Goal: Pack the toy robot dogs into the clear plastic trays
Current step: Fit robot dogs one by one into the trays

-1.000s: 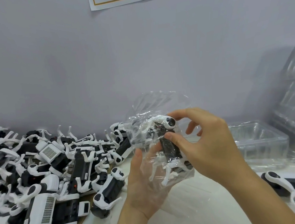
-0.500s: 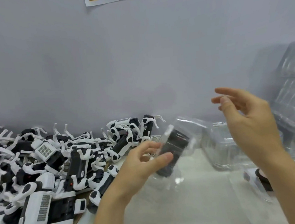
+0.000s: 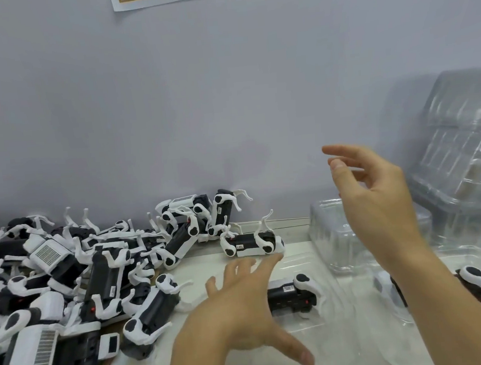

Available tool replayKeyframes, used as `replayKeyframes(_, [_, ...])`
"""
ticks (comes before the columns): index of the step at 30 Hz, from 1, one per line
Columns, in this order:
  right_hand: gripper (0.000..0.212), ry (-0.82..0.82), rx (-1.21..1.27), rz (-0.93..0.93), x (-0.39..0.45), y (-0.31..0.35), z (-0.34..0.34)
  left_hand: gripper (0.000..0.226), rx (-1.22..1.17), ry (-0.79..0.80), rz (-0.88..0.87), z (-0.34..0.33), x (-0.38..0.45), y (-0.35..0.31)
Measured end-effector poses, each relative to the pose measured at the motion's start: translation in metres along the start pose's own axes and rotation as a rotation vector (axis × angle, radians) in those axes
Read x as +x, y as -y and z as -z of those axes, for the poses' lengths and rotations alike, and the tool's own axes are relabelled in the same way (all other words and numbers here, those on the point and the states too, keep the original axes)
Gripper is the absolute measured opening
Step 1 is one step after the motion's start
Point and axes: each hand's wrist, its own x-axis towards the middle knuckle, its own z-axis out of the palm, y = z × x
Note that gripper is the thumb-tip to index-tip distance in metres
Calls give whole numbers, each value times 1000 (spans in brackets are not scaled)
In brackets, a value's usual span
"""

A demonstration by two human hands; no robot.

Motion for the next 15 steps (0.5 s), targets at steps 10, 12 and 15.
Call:
replayKeyframes(10, [22,41,-16,-74,0,-12,-3,52,-20,-335,350,5,10,25])
replayKeyframes(12, [22,54,-19,-90,-1,-14,-4,38,44,-314,364,1,13,25])
replayKeyframes(15, [23,65,-26,-95,-3,-15,-6,32,22,-249,327,-2,15,24])
